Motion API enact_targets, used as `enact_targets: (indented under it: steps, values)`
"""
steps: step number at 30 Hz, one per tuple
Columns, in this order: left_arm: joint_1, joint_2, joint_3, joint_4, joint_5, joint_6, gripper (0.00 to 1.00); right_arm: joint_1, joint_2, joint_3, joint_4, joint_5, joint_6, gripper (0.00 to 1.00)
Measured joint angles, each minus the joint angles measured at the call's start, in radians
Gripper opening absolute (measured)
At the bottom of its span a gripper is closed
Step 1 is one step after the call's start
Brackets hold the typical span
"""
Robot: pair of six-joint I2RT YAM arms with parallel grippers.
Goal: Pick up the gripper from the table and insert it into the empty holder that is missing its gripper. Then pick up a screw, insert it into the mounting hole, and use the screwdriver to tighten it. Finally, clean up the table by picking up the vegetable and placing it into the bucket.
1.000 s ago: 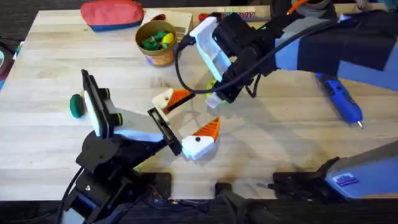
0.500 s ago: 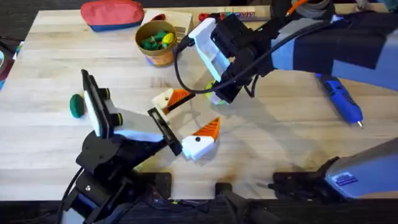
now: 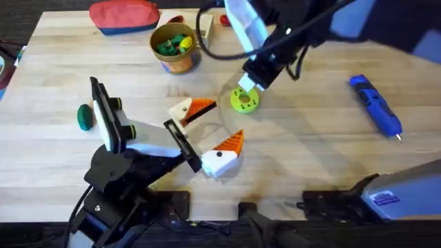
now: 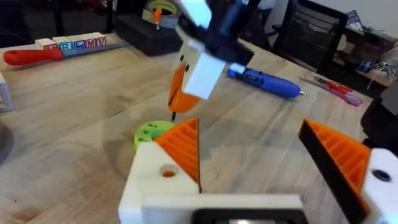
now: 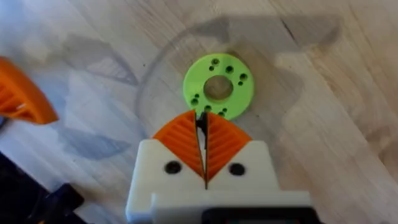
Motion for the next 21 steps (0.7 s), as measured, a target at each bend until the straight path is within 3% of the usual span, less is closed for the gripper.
enact_targets:
  steps: [1, 3, 5, 11, 21]
  values:
    - [0.000, 0.000, 0.000, 0.000, 0.000, 0.000, 0.987, 0.000, -0.010, 0.033, -0.037, 0.000, 0.000, 0.003]
    - [0.000, 0.000, 0.000, 0.000, 0.000, 0.000, 0.987, 0.050, -0.040, 0.265, -0.271, 0.000, 0.001, 0.003]
    - [0.000, 0.000, 0.000, 0.000, 0.001, 0.018, 0.988, 0.125, -0.040, 0.374, -0.319, -0.030, 0.001, 0.003]
    - [0.000, 0.000, 0.000, 0.000, 0.015, 0.090, 0.988, 0.207, -0.044, 0.421, -0.270, -0.152, 0.016, 0.003]
    - [0.000, 0.000, 0.000, 0.000, 0.022, 0.135, 0.987, 0.278, -0.018, 0.421, -0.246, -0.193, 0.047, 0.003]
